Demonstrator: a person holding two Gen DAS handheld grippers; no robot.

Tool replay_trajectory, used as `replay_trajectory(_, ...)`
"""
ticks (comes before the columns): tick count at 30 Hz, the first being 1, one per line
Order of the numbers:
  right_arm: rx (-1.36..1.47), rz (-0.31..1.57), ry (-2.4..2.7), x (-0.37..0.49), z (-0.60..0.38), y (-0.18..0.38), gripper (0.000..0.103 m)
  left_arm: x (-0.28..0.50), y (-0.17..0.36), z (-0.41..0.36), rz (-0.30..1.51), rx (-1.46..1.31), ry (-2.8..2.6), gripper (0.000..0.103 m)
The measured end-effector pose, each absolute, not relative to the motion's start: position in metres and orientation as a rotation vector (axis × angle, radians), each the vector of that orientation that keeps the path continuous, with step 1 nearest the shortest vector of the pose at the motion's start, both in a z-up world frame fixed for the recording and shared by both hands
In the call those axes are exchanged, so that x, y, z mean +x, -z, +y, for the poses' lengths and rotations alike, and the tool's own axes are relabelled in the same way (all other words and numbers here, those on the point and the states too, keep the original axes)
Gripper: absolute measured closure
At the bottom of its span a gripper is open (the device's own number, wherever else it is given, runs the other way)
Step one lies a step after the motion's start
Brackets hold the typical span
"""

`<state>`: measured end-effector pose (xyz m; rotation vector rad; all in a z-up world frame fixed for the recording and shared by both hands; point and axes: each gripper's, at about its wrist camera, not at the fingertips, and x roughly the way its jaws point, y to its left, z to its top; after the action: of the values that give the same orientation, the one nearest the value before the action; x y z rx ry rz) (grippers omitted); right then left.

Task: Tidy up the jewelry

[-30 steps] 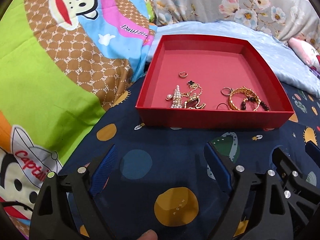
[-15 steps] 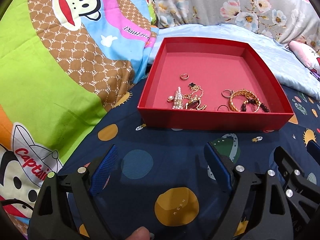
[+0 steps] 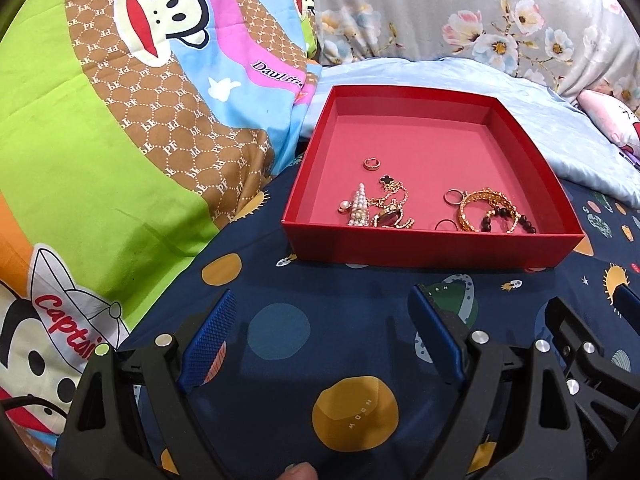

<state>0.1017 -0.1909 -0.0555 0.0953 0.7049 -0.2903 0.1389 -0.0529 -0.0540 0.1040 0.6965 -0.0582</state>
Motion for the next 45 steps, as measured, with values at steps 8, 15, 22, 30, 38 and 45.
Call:
replay_trajectory(8,0.096,0.704,0.29,0.1016,-0.1901,0.0556,0.022,0.139,0.0537,-0.0528,0.692,0.105,0.058,0.018)
replay_trajectory(15,0.097,0.705,0.29,0.1012,-0.1904,0.0557,0.022,0.1394,0.0538,-0.0525,0.7,0.098,0.069,0.018)
replay_trajectory(22,0.1,0.708,0.292,0.1013,-0.1896,0.0553,0.022,0.1402,0.0547,-0.0528,0.701,0.098,0.071,0.018)
replay_trajectory(30,0.096,0.711,0.3,0.1022,-0.1911,0.0555,0.021,0.1415,0.0554,-0.0533,0.704,0.104,0.068,0.019)
replay_trajectory(38,0.098,0.716,0.3,0.1037,-0.1908,0.056,0.021,0.1419,0.0549,-0.0523,0.707,0.106,0.067,0.019)
replay_trajectory(45,0.106,0.713,0.3,0.1036,-0.1921,0.0561,0.021,0.1413,0.0546,-0.0545,0.709,0.117,0.066,0.019)
